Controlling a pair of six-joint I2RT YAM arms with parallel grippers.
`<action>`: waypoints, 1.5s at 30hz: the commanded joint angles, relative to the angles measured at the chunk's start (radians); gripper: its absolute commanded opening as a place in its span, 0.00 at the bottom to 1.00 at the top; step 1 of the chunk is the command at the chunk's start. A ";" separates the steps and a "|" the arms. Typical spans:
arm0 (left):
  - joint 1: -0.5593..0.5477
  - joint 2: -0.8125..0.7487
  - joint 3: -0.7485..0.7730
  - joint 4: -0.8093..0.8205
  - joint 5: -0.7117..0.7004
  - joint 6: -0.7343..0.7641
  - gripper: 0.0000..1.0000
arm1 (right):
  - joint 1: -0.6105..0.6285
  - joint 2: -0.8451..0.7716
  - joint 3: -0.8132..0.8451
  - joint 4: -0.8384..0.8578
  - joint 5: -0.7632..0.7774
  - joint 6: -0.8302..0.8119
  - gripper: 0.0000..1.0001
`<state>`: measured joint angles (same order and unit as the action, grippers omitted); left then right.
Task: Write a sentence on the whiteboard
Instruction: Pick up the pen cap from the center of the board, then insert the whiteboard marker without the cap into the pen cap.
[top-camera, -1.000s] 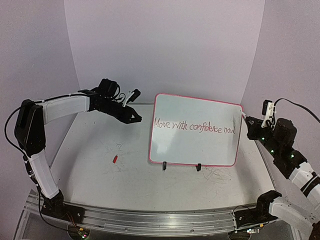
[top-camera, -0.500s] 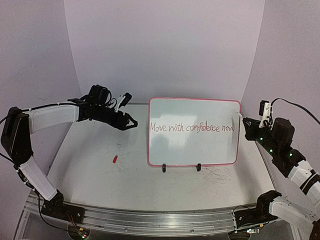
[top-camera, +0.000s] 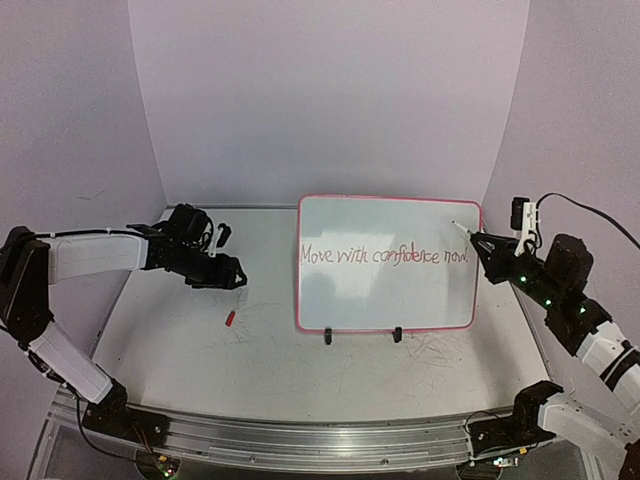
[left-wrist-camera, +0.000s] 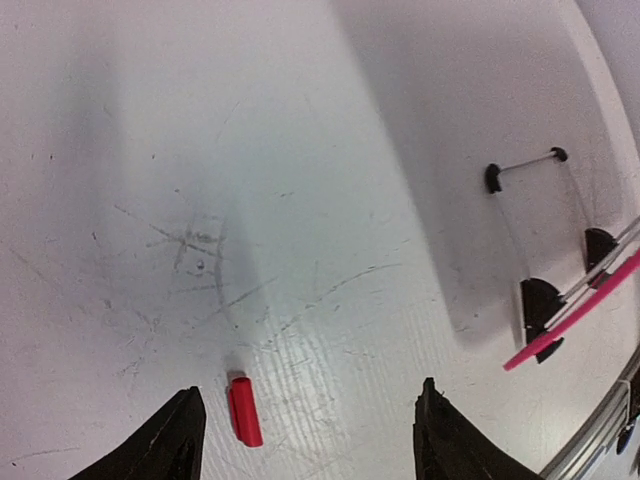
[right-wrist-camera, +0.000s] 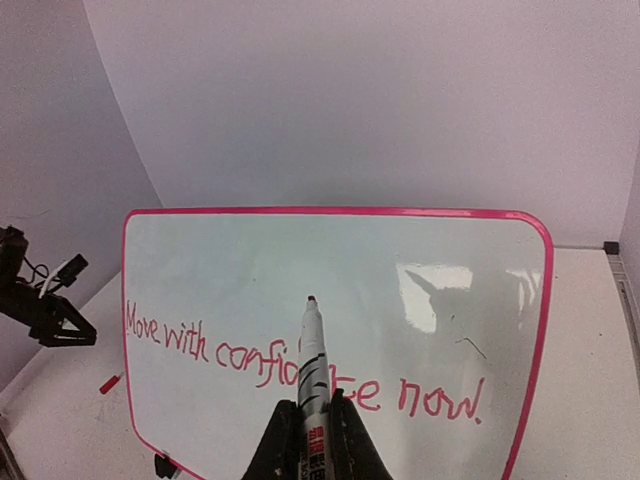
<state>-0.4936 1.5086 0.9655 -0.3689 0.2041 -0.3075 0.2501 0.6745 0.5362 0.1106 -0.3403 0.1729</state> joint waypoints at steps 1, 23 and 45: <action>0.005 0.121 0.055 -0.075 -0.083 -0.048 0.67 | 0.037 0.030 0.042 0.067 -0.132 0.003 0.00; -0.109 0.189 -0.072 -0.110 -0.307 -0.122 0.32 | 0.264 0.114 0.070 0.048 0.085 -0.035 0.00; -0.242 -0.329 -0.045 0.127 -0.365 0.178 0.02 | 0.265 0.182 0.227 -0.091 0.011 0.071 0.00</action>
<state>-0.6728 1.3113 0.8662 -0.3848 -0.2227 -0.3059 0.5095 0.8131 0.6762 0.0338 -0.2418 0.1834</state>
